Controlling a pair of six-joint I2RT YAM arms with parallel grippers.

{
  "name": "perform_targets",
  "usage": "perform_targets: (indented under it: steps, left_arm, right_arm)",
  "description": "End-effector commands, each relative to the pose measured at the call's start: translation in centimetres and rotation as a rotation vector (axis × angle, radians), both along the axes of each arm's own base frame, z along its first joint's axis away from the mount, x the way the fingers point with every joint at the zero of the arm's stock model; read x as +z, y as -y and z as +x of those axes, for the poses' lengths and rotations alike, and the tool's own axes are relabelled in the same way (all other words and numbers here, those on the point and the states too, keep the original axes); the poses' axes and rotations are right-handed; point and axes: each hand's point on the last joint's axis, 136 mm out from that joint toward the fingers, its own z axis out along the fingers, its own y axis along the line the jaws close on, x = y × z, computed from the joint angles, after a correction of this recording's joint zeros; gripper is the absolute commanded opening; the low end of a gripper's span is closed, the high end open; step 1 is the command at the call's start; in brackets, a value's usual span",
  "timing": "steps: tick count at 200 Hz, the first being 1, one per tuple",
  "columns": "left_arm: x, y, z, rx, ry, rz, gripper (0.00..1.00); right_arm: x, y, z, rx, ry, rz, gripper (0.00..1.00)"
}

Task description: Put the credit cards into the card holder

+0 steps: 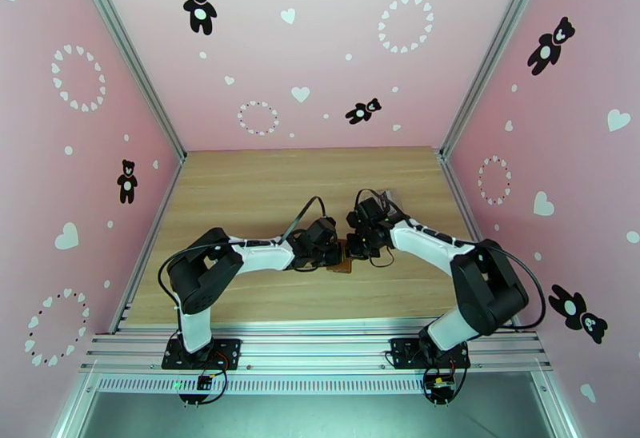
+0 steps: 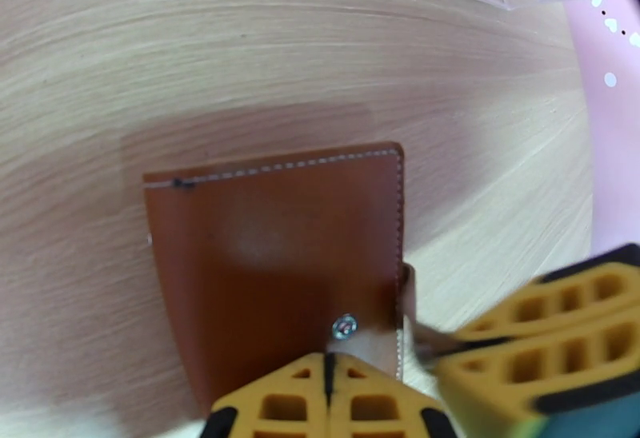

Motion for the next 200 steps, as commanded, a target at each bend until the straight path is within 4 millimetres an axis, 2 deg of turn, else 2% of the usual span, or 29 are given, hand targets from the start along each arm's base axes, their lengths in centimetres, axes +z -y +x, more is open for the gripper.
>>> perform_targets:
  steps: [1,31,43,65,91,125,200]
  left_arm:
    - [-1.0,-1.8,-1.2,0.008,-0.02,0.054,0.01]
    - [1.4,-2.7,-1.2,0.012,0.038,0.027,0.07]
    - [1.6,-3.3,-1.1,0.022,0.042,0.029,0.07]
    - [0.5,-3.7,-0.6,0.031,0.011,0.042,0.07]
    - [-1.1,-2.9,-0.3,0.012,-0.023,0.049,0.05]
    - [-2.3,-3.6,-0.2,0.023,-0.031,0.104,0.04]
    - [-2.5,-3.7,-0.3,0.024,-0.036,0.105,0.03]
  right_arm:
    - [-0.2,-1.1,0.6,0.009,-0.005,0.032,0.0]
    - [-1.0,-0.7,0.6,0.006,-0.016,0.002,0.0]
    - [-1.2,-0.7,0.6,0.007,-0.02,0.004,0.0]
    - [-1.0,-0.8,0.8,0.006,-0.014,0.008,0.0]
    - [-0.6,-0.5,1.0,-0.003,-0.003,0.011,0.0]
    - [-0.4,-0.2,1.4,-0.017,-0.001,0.015,0.01]
    - [-0.1,-0.1,1.7,-0.029,-0.009,0.044,0.1]
